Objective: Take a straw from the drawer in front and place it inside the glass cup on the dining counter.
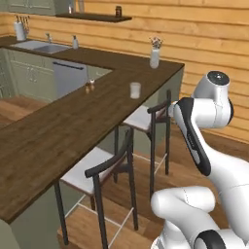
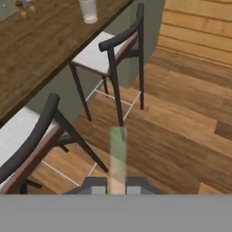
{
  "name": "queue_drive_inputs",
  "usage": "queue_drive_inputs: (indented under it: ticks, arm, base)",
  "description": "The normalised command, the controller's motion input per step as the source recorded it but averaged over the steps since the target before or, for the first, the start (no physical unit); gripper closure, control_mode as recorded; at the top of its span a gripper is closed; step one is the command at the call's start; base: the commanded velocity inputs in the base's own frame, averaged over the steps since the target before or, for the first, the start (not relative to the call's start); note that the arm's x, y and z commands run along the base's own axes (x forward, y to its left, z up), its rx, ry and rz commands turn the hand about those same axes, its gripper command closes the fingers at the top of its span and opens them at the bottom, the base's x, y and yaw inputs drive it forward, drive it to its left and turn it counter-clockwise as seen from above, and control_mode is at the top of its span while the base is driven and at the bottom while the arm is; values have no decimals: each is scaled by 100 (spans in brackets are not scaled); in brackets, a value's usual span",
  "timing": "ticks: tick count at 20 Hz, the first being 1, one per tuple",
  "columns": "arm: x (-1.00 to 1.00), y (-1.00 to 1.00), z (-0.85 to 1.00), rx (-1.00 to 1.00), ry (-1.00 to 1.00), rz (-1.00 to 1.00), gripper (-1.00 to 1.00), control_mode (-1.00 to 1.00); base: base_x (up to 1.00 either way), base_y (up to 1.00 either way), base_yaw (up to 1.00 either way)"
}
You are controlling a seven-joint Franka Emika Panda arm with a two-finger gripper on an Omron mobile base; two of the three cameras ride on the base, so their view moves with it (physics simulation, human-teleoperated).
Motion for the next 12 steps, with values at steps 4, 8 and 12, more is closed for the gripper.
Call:
queue_drive_inputs:
  ticks: [4,8,12]
  arm:
    - [0,0,0,0,0,0,100,100]
    - [0,0,0,0,0,0,100,100]
    - [0,0,0,0,0,0,100,100]
  base:
    - [58,-74,55]
    - [38,-83,54]
    - [20,-91,54]
